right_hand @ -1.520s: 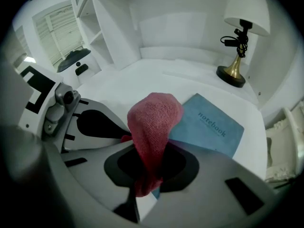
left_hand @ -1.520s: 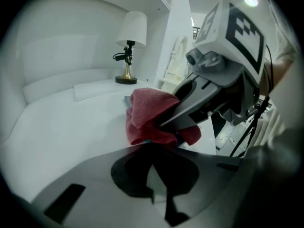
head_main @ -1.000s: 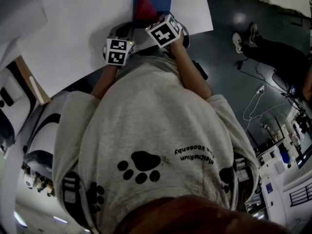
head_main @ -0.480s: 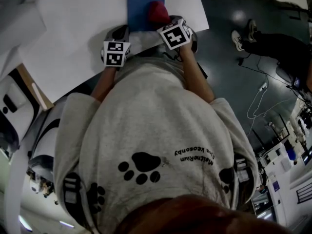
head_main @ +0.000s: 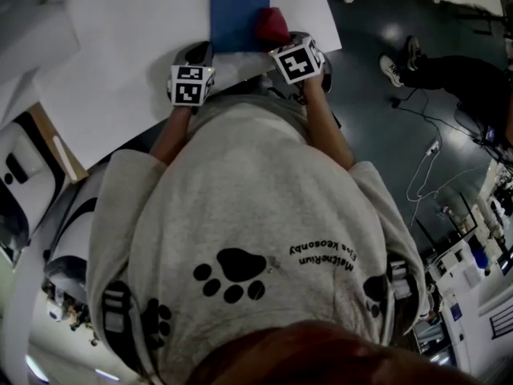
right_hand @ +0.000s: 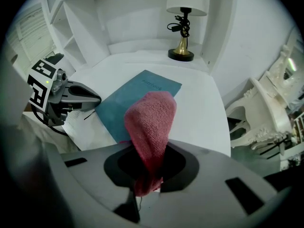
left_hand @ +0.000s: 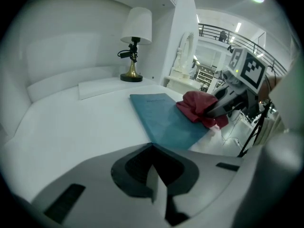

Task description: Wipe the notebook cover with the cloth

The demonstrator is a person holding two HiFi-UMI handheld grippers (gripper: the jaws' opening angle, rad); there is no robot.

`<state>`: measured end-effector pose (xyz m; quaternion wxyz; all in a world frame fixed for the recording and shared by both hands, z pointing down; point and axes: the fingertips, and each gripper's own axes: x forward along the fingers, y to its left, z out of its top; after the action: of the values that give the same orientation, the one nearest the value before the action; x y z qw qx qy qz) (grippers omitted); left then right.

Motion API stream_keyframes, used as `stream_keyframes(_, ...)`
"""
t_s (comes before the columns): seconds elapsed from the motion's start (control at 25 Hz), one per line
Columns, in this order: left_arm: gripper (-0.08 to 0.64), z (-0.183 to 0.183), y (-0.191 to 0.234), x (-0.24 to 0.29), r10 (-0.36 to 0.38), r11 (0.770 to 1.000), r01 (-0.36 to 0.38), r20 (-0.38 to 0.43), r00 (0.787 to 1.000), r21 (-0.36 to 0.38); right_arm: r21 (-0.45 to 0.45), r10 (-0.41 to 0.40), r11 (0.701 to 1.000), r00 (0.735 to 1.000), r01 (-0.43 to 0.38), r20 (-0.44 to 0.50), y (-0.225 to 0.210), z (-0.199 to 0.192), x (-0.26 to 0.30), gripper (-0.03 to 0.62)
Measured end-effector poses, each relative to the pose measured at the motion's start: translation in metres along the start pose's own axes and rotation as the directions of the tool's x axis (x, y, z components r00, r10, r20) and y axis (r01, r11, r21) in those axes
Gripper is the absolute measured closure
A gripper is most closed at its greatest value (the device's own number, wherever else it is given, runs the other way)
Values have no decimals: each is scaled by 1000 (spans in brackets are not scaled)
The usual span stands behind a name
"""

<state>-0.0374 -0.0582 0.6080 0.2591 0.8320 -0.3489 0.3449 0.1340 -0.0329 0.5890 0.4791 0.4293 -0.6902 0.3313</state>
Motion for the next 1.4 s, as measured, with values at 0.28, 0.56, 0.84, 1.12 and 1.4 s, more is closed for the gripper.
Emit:
stream_keyframes(0.28,549,12,10,-4,49,998,-48,41,998,-31,40,-77,997,991,74,109,-22,13,-25,520)
stream_keyframes(0.56,549,81,6,-29,83,995,-71,189,978,-70,144,-180,981,902,133,393,-38,72,-87,522)
stream_keyframes(0.84,549,166,-15,-80,97,995,-84,425,900,-48,162,-248,969,725,187,642,-37,129,-166,520)
stream_keyframes(1.12,549,232,-43,-167,108,985,-169,681,725,23,149,-270,952,507,267,819,-17,154,-235,520)
stream_keyframes(1.4,549,253,-76,-208,135,969,-245,768,626,29,90,-191,961,393,261,900,0,156,-274,520)
